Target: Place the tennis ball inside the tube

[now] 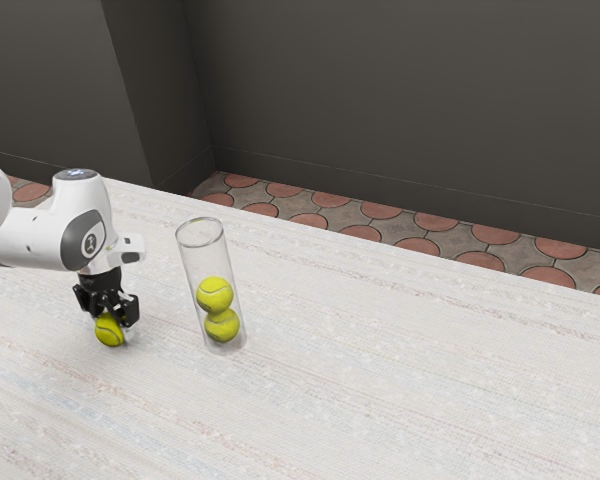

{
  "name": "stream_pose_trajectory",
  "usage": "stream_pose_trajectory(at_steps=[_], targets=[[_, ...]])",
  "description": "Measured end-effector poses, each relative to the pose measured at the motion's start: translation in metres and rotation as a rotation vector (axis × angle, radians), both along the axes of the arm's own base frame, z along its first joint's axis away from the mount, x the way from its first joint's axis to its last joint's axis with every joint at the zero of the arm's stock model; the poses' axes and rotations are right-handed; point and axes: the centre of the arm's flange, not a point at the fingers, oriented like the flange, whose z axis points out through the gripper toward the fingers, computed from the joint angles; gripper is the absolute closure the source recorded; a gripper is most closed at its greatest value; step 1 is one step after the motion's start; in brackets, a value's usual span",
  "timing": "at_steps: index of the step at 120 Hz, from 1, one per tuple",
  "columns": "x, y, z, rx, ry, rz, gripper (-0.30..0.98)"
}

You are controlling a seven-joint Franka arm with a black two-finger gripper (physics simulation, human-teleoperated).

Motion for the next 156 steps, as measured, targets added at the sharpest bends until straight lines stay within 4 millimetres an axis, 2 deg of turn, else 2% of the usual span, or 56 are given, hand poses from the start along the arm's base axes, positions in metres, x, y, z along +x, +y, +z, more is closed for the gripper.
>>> stream_pose_trajectory(at_steps=[43,61,73,92,103,114,128,143,156], targets=[[-0.001,-0.001,-0.005,-0.018,0.011,0.008,0.33],[0.003,-0.001,0.011,-0.020,-0.008,0.003,0.33],[0.024,-0.004,0.046,-0.008,-0.052,-0.023,0.34],[0.068,-0.012,0.121,0.012,-0.119,-0.069,0.35],[0.079,-0.012,0.167,0.018,-0.146,-0.076,0.34],[0.084,-0.016,0.201,0.015,-0.154,-0.086,0.34],[0.090,-0.032,0.230,0.004,-0.154,-0.115,0.34],[0.097,-0.070,0.250,-0.018,-0.149,-0.173,0.34],[0.093,-0.101,0.268,-0.029,-0.148,-0.215,0.34]])
